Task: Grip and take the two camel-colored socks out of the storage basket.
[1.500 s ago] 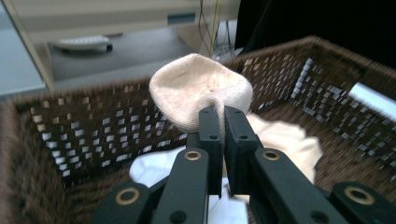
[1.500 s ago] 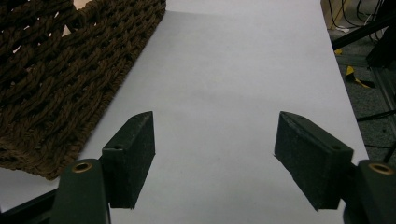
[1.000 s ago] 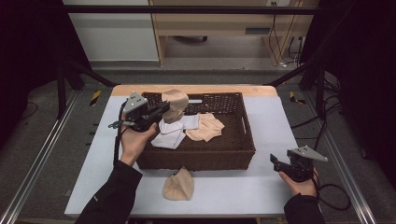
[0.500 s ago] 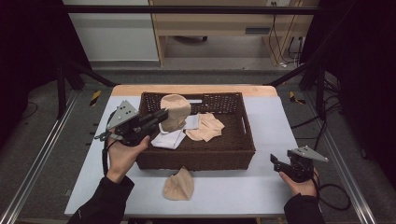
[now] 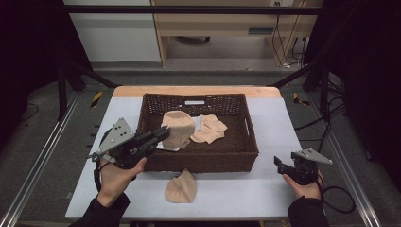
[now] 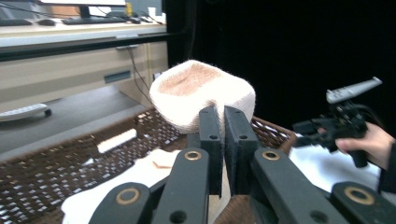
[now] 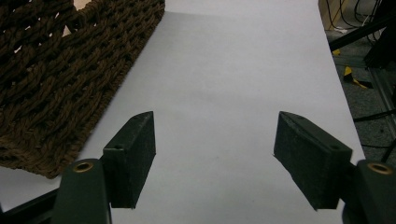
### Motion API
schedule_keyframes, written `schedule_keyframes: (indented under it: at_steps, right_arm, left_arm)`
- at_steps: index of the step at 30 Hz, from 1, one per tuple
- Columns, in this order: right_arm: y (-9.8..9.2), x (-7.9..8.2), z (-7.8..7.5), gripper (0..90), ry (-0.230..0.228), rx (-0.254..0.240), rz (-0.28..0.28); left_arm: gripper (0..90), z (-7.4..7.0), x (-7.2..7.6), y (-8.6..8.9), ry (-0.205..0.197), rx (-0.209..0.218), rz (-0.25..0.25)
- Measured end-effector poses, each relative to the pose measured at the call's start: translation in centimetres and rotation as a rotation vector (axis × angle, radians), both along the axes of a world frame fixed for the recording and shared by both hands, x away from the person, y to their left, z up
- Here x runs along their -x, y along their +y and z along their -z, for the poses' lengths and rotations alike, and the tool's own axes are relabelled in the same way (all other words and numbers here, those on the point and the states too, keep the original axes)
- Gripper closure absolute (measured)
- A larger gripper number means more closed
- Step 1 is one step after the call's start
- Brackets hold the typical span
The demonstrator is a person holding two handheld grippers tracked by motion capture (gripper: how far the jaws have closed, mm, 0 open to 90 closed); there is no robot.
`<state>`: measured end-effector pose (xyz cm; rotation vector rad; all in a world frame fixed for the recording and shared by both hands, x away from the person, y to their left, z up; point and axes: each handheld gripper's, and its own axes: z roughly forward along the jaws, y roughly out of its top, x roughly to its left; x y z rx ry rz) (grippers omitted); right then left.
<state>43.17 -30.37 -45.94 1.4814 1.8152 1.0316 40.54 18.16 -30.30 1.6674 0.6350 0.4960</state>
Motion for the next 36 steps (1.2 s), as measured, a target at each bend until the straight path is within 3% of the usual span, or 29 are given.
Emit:
schedule_keyframes:
  at_steps: [7, 12, 26, 36]
  right_arm:
    - [0.1, 0.0, 0.0, 29.5, 0.004, -0.002, -0.001]
    - [0.0, 0.1, 0.0, 29.5, 0.006, -0.002, -0.001]
    - [0.0, 0.1, 0.0, 29.5, 0.013, -0.009, -0.004]
    - [0.1, 0.1, 0.1, 29.5, 0.013, 0.001, -0.011]
  left_arm:
    - [86.2, 1.7, 1.6, -0.2, 0.017, -0.036, 0.054]
    - [86.2, 3.8, 2.3, -0.5, 0.062, -0.08, 0.081]
    - [86.1, 8.4, 2.2, -1.3, 0.183, -0.145, 0.098]
    - [85.8, 12.3, 1.4, -2.0, 0.273, -0.228, 0.082]
